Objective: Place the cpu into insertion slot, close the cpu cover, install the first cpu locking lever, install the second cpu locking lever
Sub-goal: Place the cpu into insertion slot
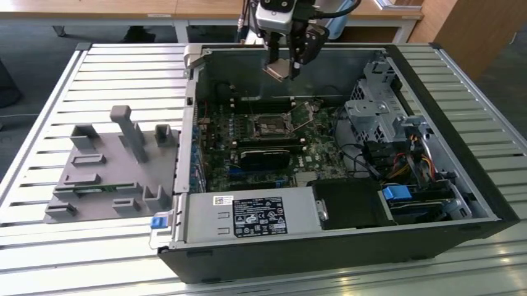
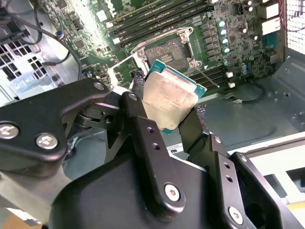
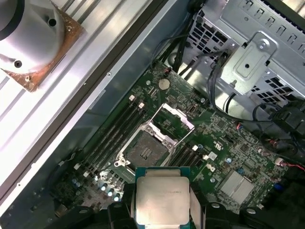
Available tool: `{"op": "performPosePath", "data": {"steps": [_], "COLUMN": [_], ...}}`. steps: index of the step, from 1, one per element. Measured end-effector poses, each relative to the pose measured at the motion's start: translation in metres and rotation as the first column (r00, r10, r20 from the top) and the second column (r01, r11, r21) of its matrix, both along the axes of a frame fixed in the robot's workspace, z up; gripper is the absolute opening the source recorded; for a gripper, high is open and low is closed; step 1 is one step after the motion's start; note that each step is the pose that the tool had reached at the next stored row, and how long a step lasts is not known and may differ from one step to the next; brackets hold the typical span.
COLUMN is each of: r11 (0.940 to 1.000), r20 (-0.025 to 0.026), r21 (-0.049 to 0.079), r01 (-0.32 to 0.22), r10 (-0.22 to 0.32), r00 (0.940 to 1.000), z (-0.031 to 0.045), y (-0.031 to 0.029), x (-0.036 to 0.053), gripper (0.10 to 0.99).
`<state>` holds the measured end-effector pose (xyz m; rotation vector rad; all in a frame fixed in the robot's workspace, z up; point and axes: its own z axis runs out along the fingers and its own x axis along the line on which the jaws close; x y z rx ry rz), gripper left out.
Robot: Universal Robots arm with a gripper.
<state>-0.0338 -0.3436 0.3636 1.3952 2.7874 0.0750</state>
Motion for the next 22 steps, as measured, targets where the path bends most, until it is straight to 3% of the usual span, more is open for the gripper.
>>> {"op": "performPosePath", "data": {"steps": [12, 22], "r11": [0.9958, 0.9871], "r20": [0.0005, 0.0014], "r21": [-0.01, -0.018], "r01": [0.091, 0.159], "r10": [-0.091, -0.159], "r00": [0.9959, 0.9873], "z": [-0.0004, -0.0008], "y": [0.0004, 0.0012], "x": [0.0, 0.0], "gripper": [0.541, 0.541]}}
